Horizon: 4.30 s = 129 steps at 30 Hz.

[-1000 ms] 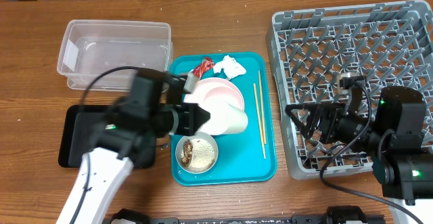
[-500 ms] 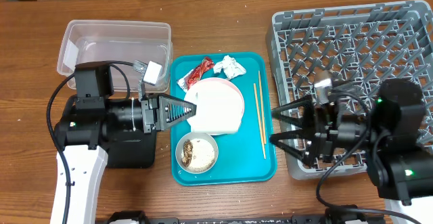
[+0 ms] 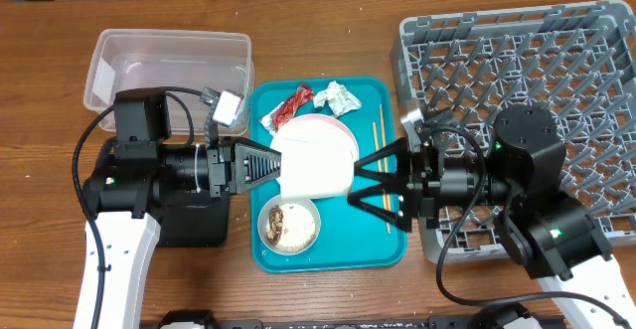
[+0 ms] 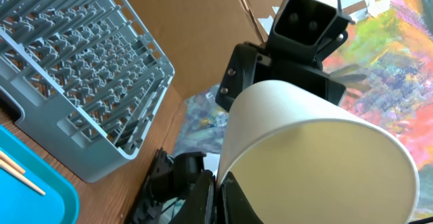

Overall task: Sort waste into correct bins and load items into the dishwasher
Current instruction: 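Lift the white cup and pass it to the right gripper, then place the white cup upside down in the grey rack with right gripper, then grasp the rim of the rice bowl with the left gripper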

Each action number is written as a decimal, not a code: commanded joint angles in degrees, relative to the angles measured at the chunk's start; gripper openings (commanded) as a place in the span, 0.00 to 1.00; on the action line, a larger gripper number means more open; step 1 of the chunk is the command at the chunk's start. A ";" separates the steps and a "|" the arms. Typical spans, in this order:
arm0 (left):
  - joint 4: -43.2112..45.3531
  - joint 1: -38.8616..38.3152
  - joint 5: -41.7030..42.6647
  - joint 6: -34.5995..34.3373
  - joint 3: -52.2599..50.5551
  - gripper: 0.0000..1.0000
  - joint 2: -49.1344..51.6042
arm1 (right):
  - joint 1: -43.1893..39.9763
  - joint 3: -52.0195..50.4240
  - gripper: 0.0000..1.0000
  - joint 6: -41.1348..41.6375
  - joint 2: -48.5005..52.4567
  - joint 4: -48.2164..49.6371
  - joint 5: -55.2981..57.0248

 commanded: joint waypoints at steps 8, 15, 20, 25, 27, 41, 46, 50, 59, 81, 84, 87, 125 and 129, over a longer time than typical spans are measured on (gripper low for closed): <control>-0.07 -3.32 2.23 2.10 0.22 0.04 -0.11 | 2.97 1.29 0.77 1.46 1.51 -1.07 7.06; -0.07 -3.30 2.25 2.12 0.22 0.04 -0.11 | -2.73 1.29 0.81 -2.32 1.49 -6.69 6.25; -0.02 -3.30 2.25 2.14 0.24 0.04 -0.11 | -3.39 1.29 0.84 -6.47 1.49 -4.76 -3.56; -0.04 -4.02 2.25 2.32 0.24 0.04 -0.11 | -2.54 1.29 0.85 -6.16 1.51 -1.51 -5.73; -0.04 -4.85 2.23 2.56 0.24 0.04 -0.11 | -1.73 1.29 0.85 -5.99 1.62 -0.96 -5.49; 1.22 -5.51 -0.61 1.77 0.22 0.59 -0.11 | -0.11 1.27 0.55 -5.99 0.37 -2.01 -2.10; 0.44 -5.51 -11.08 -2.05 0.24 0.88 -0.11 | -7.48 1.31 0.55 -1.07 -6.47 -13.99 16.39; -0.24 -5.53 -14.47 -2.25 0.24 0.87 -0.55 | -18.05 1.31 0.55 0.57 -9.97 -30.64 36.68; -1.42 -5.60 -25.57 -3.63 0.24 0.81 -6.64 | -35.04 1.11 0.53 -0.17 -2.80 -52.68 53.27; -12.15 -5.62 -49.07 -5.66 0.26 0.79 -18.64 | -19.58 1.31 0.81 4.37 9.81 -50.51 60.54; -13.88 -5.66 -51.49 -5.64 0.28 0.78 -18.64 | -19.43 2.89 0.82 4.37 7.67 -49.99 60.48; -15.32 -6.45 -54.75 -5.62 0.28 0.75 -18.64 | -19.39 4.70 0.82 2.29 4.31 -48.63 56.98; -8.92 -23.67 -88.85 -21.84 -14.45 0.38 13.09 | -5.68 5.31 0.88 -5.16 2.49 -40.54 34.14; -5.73 -22.82 -88.24 -19.76 -16.06 0.40 13.09 | -5.68 5.31 0.88 -5.18 2.49 -40.54 34.14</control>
